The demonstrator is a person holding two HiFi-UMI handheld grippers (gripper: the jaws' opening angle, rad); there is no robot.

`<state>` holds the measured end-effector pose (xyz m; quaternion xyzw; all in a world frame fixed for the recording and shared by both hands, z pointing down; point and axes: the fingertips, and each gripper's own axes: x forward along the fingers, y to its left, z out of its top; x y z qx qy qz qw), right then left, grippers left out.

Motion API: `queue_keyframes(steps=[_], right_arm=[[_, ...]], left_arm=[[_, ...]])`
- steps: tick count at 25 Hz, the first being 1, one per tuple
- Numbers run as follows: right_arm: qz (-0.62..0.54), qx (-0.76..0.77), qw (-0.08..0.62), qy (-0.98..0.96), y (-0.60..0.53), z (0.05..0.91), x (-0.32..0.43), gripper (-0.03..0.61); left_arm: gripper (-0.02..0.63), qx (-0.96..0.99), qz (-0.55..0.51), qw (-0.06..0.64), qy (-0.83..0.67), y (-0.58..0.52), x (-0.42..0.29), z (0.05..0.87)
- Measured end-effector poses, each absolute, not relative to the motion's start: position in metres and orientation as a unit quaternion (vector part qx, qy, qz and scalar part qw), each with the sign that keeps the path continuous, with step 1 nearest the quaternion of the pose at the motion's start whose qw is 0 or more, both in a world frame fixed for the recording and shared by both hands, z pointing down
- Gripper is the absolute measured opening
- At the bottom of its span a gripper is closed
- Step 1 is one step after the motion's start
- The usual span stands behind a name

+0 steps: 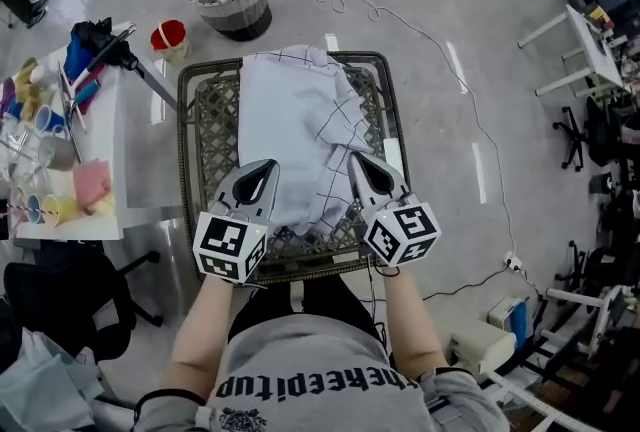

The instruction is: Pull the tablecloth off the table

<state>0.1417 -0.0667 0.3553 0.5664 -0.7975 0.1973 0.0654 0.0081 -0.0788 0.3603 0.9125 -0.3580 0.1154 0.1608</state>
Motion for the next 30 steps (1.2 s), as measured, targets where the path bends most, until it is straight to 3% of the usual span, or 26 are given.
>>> queue_keyframes(steps=[30], right_arm=[[0.141,0.549,0.043,-0.823,-0.023,0.303,0.065,0.009]], left_arm=[[0.014,0.949,0.078,0.112,-0.284,-0.038,0.015,0.307]])
